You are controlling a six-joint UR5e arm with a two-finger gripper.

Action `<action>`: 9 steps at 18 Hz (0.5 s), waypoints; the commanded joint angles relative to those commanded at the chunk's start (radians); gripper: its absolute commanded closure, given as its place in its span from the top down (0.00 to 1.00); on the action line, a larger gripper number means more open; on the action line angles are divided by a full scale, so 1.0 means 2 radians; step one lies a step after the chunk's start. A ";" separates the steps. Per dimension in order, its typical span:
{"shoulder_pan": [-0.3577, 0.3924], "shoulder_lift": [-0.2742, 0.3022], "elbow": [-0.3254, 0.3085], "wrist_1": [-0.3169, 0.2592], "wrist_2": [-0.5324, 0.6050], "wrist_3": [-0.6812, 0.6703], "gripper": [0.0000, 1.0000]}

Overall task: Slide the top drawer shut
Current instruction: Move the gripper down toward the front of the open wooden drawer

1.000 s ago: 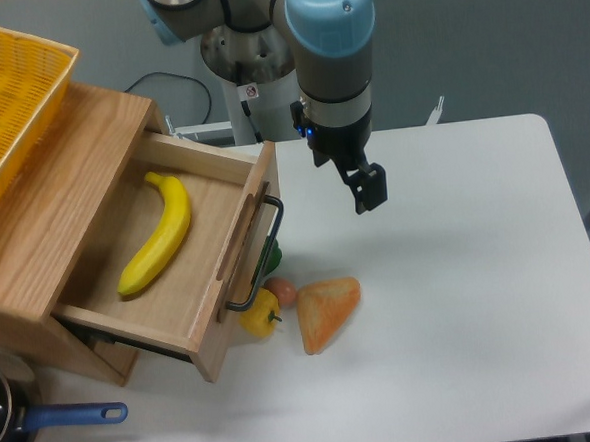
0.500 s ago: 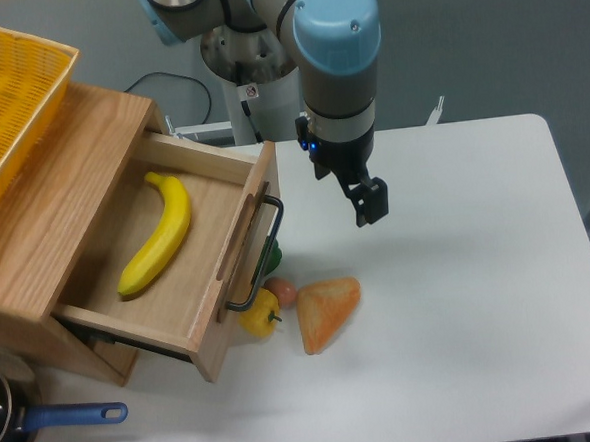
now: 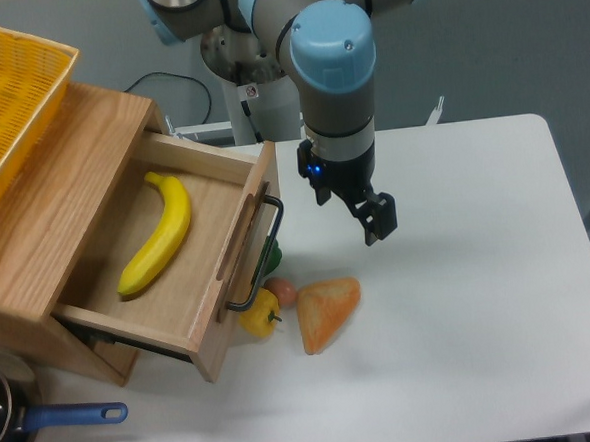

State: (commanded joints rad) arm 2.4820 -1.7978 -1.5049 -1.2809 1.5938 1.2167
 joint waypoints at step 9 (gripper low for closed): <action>-0.008 -0.019 0.018 0.000 -0.002 -0.144 1.00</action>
State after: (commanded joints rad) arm 2.4666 -1.8362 -1.4681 -1.2809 1.5908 0.9281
